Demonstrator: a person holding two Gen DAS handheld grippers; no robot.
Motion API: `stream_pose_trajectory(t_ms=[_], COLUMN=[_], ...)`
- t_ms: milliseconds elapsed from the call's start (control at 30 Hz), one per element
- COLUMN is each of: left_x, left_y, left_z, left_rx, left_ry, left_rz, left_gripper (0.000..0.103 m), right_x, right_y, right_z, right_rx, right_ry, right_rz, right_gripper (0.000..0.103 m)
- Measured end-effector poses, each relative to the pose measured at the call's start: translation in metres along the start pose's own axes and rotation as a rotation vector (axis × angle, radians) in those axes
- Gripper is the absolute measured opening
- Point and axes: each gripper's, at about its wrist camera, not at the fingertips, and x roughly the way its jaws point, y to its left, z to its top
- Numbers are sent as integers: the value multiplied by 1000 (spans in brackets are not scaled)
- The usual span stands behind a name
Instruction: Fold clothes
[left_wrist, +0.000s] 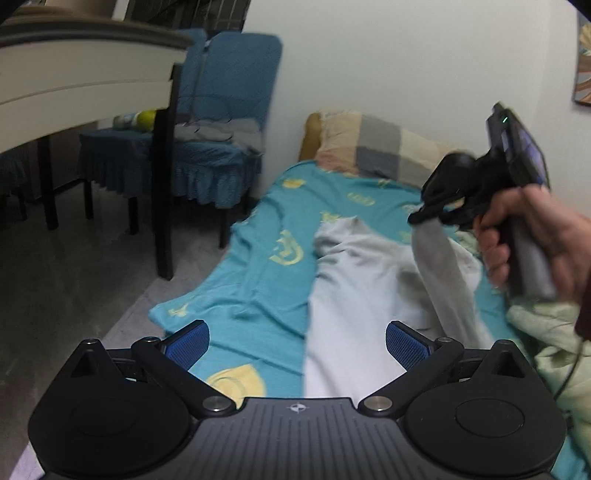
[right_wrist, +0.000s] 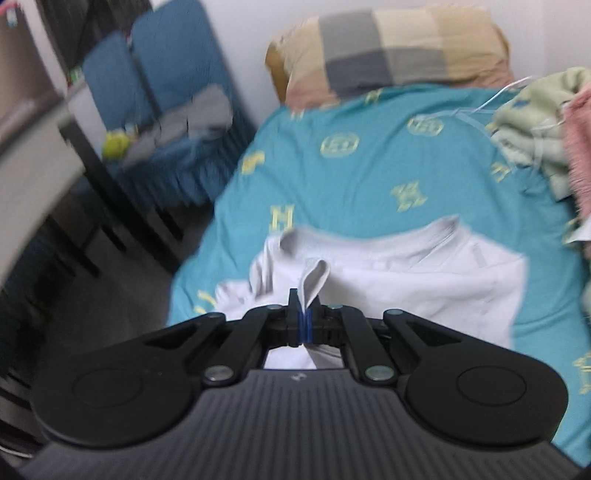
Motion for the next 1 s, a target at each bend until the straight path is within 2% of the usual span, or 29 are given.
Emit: stream_pose_trajectory(t_ms=[167,200,233,267,300,333,467,633,733,867,1000], left_x=[17,19,20,21,22,23,23,8,-6,-23,-37], left_y=[6,4,2,0,-3,-7,-18,-33,-45,-65,-84], left_z=[-4,-5,-6,-8,-9,-10,-15,-24,-33,-47,-62], left_rx=[-8,-1,8,20,30,40,61,89,104,139,121], left_ry=[46,49,50,51,52,52,55,58,72,106,182], left_rz=[-2,-5,-9,-14,-18,-21,-47,-99,-140,-204,-326], left_gripper=[103,103,103,103,103,103,103,102,101,94,86], right_x=[21,18,8,-4,-16,-27,-99,-197,-248,-290,-301], right_y=[-6,-7,-9,-12,-15,-18,-40,-76,-95,-126,-155], right_z=[-19,-23,-27,-31,-36,-40,-72,-131,-166,-211,-220], right_rx=[18,16,14,14,14,14,58,173,240,342,425], right_ry=[31,30,20,7,-7,-20,-54,-69,-112,-164,-178], right_rz=[51,53,59,68,77,86,97,45,18,40,22], right_gripper=[11,20,35,43,56,58,57,58,59,59,59])
